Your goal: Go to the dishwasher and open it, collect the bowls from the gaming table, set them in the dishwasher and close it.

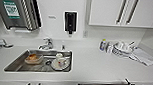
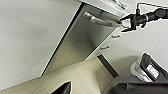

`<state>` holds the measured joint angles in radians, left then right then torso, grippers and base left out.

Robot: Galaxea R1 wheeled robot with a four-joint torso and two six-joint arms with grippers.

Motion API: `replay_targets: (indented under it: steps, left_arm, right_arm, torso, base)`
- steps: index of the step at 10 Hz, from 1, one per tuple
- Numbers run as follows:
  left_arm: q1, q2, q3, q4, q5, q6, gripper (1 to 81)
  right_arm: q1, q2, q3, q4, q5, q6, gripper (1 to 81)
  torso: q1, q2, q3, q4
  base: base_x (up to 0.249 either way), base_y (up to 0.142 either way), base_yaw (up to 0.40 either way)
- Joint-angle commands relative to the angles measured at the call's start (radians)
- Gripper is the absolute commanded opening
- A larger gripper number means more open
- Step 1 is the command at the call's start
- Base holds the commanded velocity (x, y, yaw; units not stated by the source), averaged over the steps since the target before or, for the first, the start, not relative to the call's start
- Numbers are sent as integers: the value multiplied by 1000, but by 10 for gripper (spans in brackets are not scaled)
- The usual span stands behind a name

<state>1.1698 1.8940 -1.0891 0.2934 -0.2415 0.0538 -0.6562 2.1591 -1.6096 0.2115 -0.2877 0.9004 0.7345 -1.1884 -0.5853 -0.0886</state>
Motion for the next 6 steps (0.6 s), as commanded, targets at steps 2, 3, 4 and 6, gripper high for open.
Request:
replay_targets:
  steps: [2, 3, 4, 6]
  left_arm:
    - [-66, -48, 29, 29, 16, 8, 811]
    - [-67, -47, 29, 29, 16, 8, 811]
    - [-67, -47, 28, 29, 17, 9, 811]
    - [-66, -39, 20, 29, 18, 9, 811]
  right_arm:
    - [131, -8, -58, 66, -27, 6, 811]
    - [137, -2, -73, 66, -27, 6, 811]
    - [138, 10, -97, 66, -24, 6, 811]
    - [138, 55, -160, 66, -25, 8, 811]
  torso:
    - [0, 0, 0, 0]
    - [0, 0, 0, 0]
    - [0, 0, 0, 0]
    - [0, 0, 0, 0]
  base:
    - [0, 0, 0]
    - [0, 0, 0]
    - [0, 0, 0]
    - [0, 0, 0]
